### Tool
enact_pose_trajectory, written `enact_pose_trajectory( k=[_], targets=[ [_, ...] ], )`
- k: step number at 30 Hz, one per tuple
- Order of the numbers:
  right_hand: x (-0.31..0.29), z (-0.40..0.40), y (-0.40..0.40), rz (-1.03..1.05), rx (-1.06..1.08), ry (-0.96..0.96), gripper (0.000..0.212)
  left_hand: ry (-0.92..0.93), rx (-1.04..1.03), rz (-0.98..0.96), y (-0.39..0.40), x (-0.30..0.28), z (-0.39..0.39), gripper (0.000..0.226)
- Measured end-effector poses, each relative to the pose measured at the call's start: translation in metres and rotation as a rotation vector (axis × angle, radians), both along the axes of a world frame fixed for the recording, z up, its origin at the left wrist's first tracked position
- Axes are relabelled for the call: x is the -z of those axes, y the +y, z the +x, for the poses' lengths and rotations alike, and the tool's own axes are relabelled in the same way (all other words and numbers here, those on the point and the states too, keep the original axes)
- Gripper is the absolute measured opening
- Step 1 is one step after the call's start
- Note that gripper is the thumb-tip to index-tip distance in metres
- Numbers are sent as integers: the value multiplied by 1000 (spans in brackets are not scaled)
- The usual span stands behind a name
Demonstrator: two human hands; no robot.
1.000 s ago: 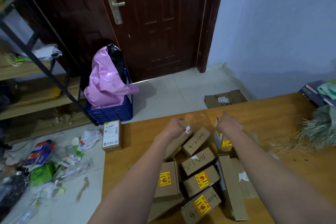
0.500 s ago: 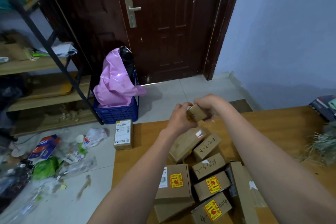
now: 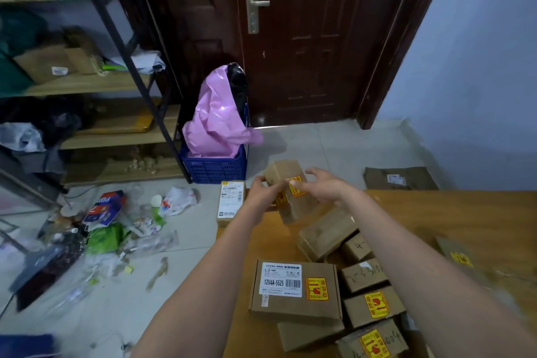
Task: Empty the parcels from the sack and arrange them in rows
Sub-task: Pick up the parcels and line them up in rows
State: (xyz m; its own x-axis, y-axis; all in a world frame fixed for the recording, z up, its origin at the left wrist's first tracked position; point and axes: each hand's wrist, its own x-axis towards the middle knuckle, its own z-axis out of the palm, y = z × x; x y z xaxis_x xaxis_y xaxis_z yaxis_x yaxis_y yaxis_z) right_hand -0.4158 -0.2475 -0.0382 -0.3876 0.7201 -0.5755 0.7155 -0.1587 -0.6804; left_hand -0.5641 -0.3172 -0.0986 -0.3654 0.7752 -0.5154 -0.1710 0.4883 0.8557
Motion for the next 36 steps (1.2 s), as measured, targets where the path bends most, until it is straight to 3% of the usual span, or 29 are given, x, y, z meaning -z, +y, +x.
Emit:
enact_pose_trajectory(
  k=[2,6,9,14,17,20,22,24,27,29,32,36],
  targets=[
    [7,-20,-8,27,-73,-4,68,-48,9,-16,0,1,-3,60],
    [32,-48,-10,-42,58,92,88,-233,57,20,-5,4,-13,51],
    [46,-58,-12,-166,212,280,45,-185,165,27,-12,12,-24,37],
    [55,-60,-8,-323,382,424,43,-239,58,7,-19,30,-43,58],
    [60,-61,-4,-386,391,417,31,-244,85,-8,-19,38,-53,53],
    [74,-67,3,-339,367,365,43,-157,59,-9,-16,43,-59,56],
    [82,-71,6,-350,333,309,78,-88,23,-4,-12,47,-61,64],
    [88,-73,8,-403,266,218,96,-120,-76,13,-8,53,-64,73],
    [96,-74,12,-454,181,199,67,-239,-202,27,-4,57,-72,85],
    [101,-75,20,-451,322,356,51,-281,-182,25,-5,59,-80,100],
    [102,-75,40,-412,420,492,50,-163,-103,-13,-6,57,-96,96],
    [95,-74,59,-406,171,409,70,-72,25,-53,-2,57,-110,68]
  ],
)
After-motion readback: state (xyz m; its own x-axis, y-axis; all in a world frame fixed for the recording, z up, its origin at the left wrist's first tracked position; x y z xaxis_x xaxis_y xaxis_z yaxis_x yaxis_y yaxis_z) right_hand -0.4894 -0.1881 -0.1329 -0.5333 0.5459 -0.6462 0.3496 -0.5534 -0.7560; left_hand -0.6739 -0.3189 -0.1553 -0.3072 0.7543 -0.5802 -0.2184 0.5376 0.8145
